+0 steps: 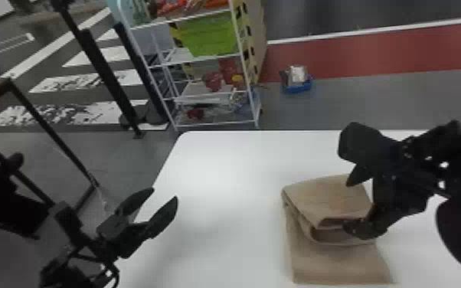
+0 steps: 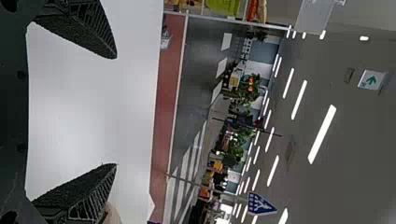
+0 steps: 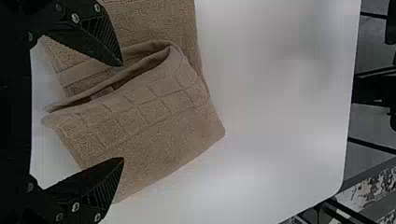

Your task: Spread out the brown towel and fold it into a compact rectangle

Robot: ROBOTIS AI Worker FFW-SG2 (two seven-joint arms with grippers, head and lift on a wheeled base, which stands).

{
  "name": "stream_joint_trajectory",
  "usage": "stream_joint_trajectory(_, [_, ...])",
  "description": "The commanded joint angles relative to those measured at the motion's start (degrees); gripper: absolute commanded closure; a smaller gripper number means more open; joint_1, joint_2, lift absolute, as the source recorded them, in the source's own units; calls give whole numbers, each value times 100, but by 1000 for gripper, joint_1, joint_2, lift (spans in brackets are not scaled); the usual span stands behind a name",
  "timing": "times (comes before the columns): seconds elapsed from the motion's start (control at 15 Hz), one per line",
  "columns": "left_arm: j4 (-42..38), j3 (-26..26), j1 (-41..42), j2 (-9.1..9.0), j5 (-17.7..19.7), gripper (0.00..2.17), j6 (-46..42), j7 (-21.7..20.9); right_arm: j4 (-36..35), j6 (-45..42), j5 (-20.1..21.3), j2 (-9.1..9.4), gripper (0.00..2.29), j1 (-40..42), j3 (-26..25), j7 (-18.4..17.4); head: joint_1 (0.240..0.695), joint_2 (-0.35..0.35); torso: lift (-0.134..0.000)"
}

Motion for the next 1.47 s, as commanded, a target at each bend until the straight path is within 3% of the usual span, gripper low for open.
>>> stream_joint_trajectory(0.0, [-71, 48, 56, -15, 0, 49, 83, 0, -22, -112, -26, -215, 191, -107, 420, 45, 695, 350, -124])
stream_joint_trajectory(0.6, [-27, 5, 56, -15, -17, 49, 65, 44, 171, -463, 106, -461, 191, -107, 710, 45, 695, 350, -124])
stream_joint_trajectory(0.93, [17, 5, 48, -15, -26, 49, 48, 53, 962, -938, 220, -135, 221, -397, 886, 45, 695, 350, -124])
stream_joint_trajectory(1.2, [-10, 31, 48, -15, -17, 49, 48, 35, 1015, -973, 220, 23, 549, -423, 904, 45, 695, 350, -124])
stream_joint_trajectory(1.33, [-18, 31, 48, -15, -17, 49, 48, 35, 1006, -938, 202, 58, 599, -432, 895, 45, 695, 350, -124])
stream_joint_trajectory(1.4, [-27, 31, 48, -15, -17, 49, 48, 35, 997, -938, 185, 84, 772, -432, 869, 45, 695, 350, -124])
